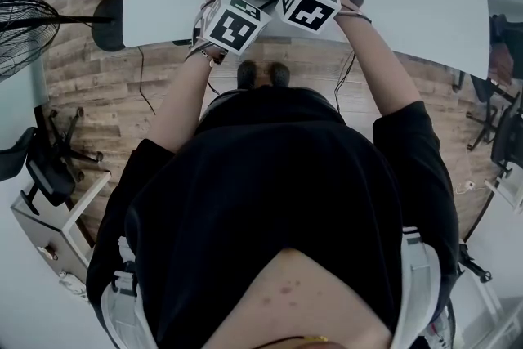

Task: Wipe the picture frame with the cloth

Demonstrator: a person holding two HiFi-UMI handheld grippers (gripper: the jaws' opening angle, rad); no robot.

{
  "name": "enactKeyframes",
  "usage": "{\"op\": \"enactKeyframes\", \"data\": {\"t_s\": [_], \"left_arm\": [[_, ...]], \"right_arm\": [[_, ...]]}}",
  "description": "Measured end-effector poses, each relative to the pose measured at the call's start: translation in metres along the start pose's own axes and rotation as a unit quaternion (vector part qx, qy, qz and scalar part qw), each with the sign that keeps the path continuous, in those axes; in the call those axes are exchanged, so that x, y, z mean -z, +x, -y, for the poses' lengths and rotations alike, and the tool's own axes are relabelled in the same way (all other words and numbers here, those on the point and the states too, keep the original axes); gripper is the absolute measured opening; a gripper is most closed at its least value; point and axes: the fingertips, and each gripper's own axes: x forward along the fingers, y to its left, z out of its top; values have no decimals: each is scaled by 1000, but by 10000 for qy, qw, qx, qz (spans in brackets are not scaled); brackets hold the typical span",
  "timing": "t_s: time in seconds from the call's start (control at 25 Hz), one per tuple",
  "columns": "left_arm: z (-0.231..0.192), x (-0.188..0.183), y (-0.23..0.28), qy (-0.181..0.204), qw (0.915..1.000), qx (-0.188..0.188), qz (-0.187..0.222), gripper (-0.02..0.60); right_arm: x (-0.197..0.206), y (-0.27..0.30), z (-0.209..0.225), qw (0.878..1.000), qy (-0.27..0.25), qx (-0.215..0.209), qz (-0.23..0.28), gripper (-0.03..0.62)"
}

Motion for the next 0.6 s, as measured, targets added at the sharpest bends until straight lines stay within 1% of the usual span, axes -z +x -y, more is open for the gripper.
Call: {"op": "enactKeyframes", "data": {"t_s": [0.6], "left_arm": [[-1, 0, 0, -5, 10000, -17, -16, 265]], "right_arm": [[-1, -8, -16, 9998, -152, -111, -2, 97]]}}
